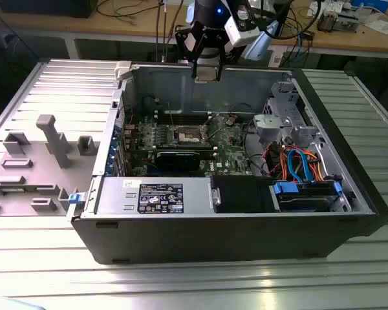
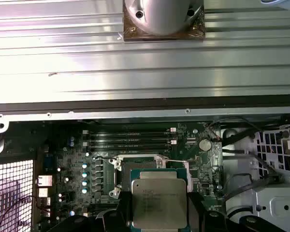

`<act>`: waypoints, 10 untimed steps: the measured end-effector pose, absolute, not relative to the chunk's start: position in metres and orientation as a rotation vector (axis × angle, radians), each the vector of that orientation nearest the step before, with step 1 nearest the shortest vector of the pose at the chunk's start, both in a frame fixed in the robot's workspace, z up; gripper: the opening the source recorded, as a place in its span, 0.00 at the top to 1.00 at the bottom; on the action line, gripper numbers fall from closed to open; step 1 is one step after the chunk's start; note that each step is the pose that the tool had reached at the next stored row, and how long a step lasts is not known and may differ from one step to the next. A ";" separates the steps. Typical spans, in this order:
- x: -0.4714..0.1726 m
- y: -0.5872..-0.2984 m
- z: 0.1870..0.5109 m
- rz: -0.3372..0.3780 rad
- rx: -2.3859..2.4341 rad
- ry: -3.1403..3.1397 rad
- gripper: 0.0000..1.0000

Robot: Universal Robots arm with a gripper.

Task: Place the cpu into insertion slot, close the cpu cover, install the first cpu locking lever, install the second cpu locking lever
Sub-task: 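Place the cpu into insertion slot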

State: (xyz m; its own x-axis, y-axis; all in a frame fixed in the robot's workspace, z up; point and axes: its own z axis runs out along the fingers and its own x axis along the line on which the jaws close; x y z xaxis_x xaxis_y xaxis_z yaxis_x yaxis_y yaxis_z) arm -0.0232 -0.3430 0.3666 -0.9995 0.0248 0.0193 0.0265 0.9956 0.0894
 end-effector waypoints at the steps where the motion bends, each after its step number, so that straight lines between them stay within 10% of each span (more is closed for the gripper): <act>1: -0.024 -0.343 0.367 -0.140 -0.040 -3.120 0.45; 10: -0.030 -0.343 0.366 -0.139 -0.040 -3.120 0.45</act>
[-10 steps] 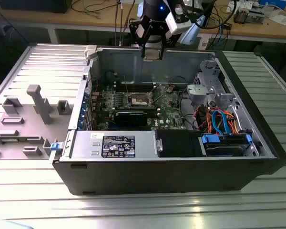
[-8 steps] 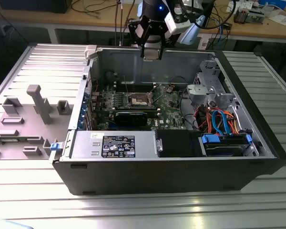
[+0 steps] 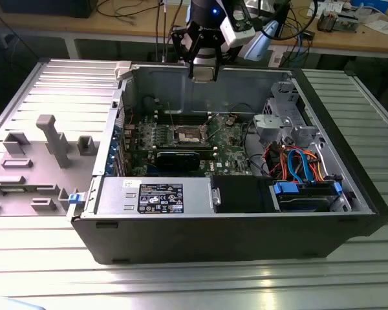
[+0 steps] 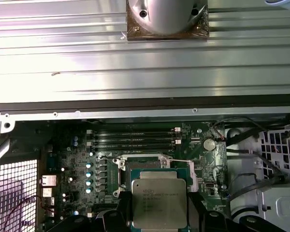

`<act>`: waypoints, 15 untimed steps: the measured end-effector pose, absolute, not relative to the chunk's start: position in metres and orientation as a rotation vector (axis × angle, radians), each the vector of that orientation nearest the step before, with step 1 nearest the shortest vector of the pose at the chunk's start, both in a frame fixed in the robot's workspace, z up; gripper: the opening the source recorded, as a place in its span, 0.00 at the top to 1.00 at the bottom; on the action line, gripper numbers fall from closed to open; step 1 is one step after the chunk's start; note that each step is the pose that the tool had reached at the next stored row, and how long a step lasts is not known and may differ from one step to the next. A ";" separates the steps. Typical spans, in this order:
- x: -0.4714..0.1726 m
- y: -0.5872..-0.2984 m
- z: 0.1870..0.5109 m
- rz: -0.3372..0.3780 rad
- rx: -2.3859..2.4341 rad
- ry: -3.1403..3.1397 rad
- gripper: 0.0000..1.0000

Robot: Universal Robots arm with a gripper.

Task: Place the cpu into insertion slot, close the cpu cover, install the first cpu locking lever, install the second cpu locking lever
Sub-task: 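Place the cpu into insertion slot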

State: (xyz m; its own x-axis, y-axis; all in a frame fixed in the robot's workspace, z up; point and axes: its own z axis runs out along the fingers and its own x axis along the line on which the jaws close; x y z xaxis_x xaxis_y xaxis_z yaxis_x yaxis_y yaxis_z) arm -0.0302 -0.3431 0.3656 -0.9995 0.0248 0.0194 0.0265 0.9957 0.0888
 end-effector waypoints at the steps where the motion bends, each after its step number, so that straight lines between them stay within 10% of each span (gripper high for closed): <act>1: -0.030 -0.343 0.365 -0.139 -0.040 -3.120 0.45; 15: -0.031 -0.343 0.363 -0.139 -0.040 -3.120 0.45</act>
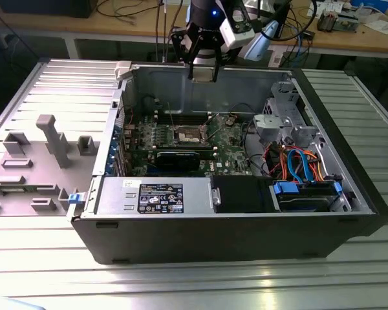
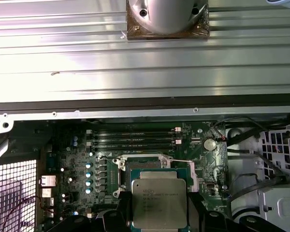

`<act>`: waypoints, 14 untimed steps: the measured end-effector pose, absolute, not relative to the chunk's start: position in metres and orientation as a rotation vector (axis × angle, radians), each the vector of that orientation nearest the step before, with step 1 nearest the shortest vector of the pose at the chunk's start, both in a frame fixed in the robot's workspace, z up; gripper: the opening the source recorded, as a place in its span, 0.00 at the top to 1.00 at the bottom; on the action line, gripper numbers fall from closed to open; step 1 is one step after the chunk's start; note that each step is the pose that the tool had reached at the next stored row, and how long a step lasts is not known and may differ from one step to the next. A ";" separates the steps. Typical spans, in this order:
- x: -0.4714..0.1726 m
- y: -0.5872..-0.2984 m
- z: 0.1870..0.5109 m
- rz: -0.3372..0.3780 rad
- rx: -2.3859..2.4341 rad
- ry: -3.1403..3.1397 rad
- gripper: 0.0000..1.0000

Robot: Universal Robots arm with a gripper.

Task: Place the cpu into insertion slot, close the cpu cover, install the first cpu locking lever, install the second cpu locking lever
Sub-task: 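Place the cpu into insertion slot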

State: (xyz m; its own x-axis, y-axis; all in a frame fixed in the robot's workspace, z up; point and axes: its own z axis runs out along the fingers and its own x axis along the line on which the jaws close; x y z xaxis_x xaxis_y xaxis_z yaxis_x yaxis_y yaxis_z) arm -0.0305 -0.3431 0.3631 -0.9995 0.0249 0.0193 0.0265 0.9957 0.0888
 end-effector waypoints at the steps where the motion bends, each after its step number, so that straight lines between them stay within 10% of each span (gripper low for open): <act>1: -0.031 -0.343 0.363 -0.139 -0.040 -3.120 0.45; 14: -0.031 -0.343 0.361 -0.139 -0.040 -3.120 0.45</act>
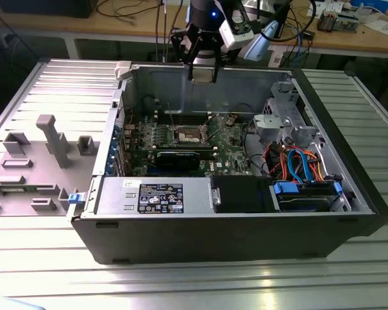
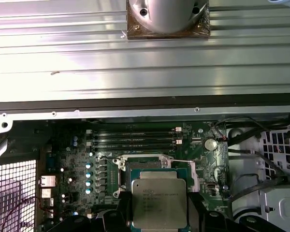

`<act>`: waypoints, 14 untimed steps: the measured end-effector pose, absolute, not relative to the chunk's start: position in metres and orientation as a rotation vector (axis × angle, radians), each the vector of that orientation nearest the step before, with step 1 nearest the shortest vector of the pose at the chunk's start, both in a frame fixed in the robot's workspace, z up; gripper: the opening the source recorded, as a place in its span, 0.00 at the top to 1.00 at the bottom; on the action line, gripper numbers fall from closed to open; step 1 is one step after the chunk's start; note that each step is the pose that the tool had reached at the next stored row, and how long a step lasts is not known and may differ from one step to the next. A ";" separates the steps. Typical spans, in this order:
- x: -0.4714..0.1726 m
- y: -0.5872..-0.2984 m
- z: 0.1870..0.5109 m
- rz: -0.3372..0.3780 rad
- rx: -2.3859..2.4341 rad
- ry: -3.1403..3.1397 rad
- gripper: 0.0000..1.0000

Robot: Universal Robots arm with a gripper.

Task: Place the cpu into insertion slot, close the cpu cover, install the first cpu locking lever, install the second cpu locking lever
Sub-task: 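Place the cpu into insertion slot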

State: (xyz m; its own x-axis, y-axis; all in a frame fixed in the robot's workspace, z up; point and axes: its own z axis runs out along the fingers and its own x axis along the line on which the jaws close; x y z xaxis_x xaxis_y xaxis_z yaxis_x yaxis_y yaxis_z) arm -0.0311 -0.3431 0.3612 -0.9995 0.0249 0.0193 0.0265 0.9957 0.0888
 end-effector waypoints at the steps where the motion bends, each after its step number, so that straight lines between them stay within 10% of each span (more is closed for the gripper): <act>1: -0.031 -0.343 0.361 -0.139 -0.040 -3.120 0.45; 14: -0.035 -0.343 0.353 -0.139 -0.040 -3.120 0.45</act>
State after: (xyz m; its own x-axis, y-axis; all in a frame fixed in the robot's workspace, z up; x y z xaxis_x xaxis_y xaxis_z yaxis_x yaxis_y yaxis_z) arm -0.0347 -0.3431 0.3526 -0.9995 0.0249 0.0193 0.0265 0.9957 0.0886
